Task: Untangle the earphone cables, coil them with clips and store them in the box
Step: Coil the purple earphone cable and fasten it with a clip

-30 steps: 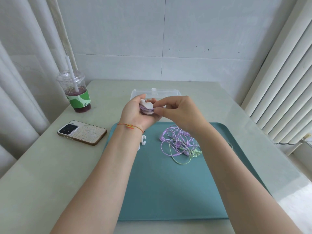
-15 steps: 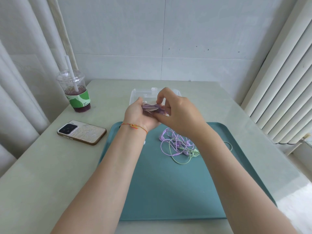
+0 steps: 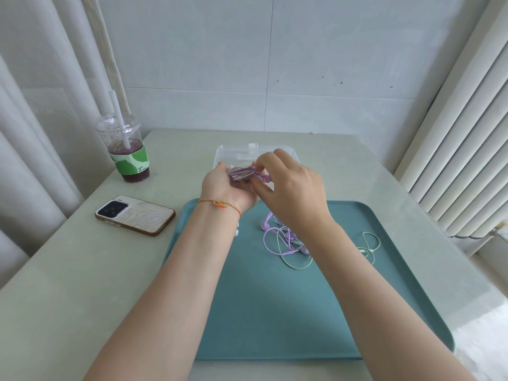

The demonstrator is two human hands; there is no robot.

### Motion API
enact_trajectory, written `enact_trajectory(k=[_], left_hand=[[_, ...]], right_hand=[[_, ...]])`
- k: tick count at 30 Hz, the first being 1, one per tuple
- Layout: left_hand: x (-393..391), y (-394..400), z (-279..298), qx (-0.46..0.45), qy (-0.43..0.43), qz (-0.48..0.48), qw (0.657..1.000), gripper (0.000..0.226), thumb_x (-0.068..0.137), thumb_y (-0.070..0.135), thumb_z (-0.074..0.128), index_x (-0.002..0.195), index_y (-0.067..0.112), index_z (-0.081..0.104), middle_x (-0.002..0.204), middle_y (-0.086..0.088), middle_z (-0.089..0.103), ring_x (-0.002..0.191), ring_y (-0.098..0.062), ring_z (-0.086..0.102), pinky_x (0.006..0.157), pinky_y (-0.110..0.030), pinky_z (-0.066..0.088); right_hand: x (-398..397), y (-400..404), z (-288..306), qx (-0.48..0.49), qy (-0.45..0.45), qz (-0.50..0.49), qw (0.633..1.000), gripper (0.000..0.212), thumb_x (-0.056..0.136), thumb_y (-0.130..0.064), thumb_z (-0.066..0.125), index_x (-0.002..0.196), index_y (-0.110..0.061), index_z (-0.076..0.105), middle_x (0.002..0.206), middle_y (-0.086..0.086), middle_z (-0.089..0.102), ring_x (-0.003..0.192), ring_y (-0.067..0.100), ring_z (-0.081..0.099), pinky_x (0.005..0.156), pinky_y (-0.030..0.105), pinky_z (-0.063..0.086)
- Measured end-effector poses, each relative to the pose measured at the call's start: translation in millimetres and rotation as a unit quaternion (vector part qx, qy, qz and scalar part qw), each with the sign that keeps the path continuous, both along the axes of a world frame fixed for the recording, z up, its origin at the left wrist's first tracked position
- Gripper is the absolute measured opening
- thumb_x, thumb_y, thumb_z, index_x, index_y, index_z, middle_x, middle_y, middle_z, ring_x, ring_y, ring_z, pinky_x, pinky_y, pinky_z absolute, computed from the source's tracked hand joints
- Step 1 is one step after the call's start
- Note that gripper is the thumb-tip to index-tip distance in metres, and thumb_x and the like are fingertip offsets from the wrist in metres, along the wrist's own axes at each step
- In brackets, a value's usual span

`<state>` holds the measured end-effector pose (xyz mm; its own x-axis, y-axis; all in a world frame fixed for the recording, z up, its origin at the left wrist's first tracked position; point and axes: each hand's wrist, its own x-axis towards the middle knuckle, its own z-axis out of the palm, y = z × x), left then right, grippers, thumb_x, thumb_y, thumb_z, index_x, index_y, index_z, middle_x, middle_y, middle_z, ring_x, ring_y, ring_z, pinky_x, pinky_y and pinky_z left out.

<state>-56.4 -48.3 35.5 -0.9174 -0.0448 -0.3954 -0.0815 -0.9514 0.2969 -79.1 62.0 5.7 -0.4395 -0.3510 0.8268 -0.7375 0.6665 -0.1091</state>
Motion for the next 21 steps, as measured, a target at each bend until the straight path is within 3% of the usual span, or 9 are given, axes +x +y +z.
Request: enact_trajectory(k=[4, 8, 12, 14, 17, 21], left_hand=[[5, 0, 5, 0.009, 0.002, 0.014, 1.0, 0.045, 0.106, 0.036, 0.028, 0.074, 0.006, 0.04, 0.04, -0.011, 0.048, 0.033, -0.018, 0.05, 0.036, -0.018, 0.043], [7, 1, 7, -0.002, 0.001, 0.023, 1.0, 0.045, 0.106, 0.034, 0.029, 0.071, 0.008, 0.04, 0.037, -0.008, 0.046, 0.027, -0.016, 0.047, 0.034, -0.015, 0.04], [6, 0, 6, 0.007, 0.016, 0.032, 0.999, 0.043, 0.106, 0.028, 0.032, 0.066, 0.012, 0.033, 0.032, -0.01, 0.038, 0.021, -0.017, 0.042, 0.029, -0.014, 0.036], [1, -7, 1, 0.007, 0.014, 0.029, 0.999, 0.042, 0.106, 0.022, 0.034, 0.066, 0.011, 0.031, 0.036, -0.011, 0.04, 0.025, -0.017, 0.043, 0.03, -0.015, 0.037], [-11, -15, -10, -0.026, 0.003, 0.025, 0.999, 0.028, 0.103, 0.019, 0.04, 0.076, 0.013, 0.035, 0.068, -0.008, 0.046, 0.056, -0.02, 0.05, 0.044, -0.029, 0.052], [-18, -17, -13, -0.048, -0.014, 0.047, 0.998, 0.025, 0.101, 0.025, 0.049, 0.08, 0.014, 0.038, 0.076, -0.005, 0.044, 0.065, -0.018, 0.048, 0.062, -0.031, 0.045]], right_hand=[[-1, -3, -2, 0.002, 0.035, 0.0, 0.999, 0.01, 0.083, -0.014, 0.06, 0.076, -0.009, 0.065, 0.069, 0.003, 0.057, 0.049, 0.025, 0.052, 0.035, 0.03, 0.039], [2, -5, -3, 0.003, 0.078, -0.02, 0.997, 0.007, 0.081, -0.006, 0.062, 0.074, -0.008, 0.064, 0.066, 0.003, 0.053, 0.046, 0.023, 0.04, 0.036, 0.028, 0.031], [4, -7, -4, -0.011, 0.061, -0.016, 0.998, 0.013, 0.081, -0.007, 0.066, 0.068, -0.009, 0.061, 0.061, 0.001, 0.052, 0.045, 0.022, 0.037, 0.036, 0.025, 0.027], [5, -6, -1, -0.014, 0.002, 0.015, 1.0, 0.011, 0.083, -0.011, 0.064, 0.072, -0.011, 0.063, 0.064, 0.0, 0.056, 0.046, 0.022, 0.043, 0.037, 0.025, 0.032], [4, 0, 4, -0.001, -0.117, 0.072, 0.99, 0.009, 0.085, -0.017, 0.061, 0.08, -0.016, 0.069, 0.075, -0.004, 0.062, 0.054, 0.019, 0.052, 0.046, 0.03, 0.045], [1, 6, 10, -0.02, -0.255, 0.128, 0.958, 0.006, 0.085, -0.016, 0.067, 0.085, -0.018, 0.072, 0.08, -0.004, 0.065, 0.062, 0.004, 0.051, 0.062, 0.024, 0.045]])
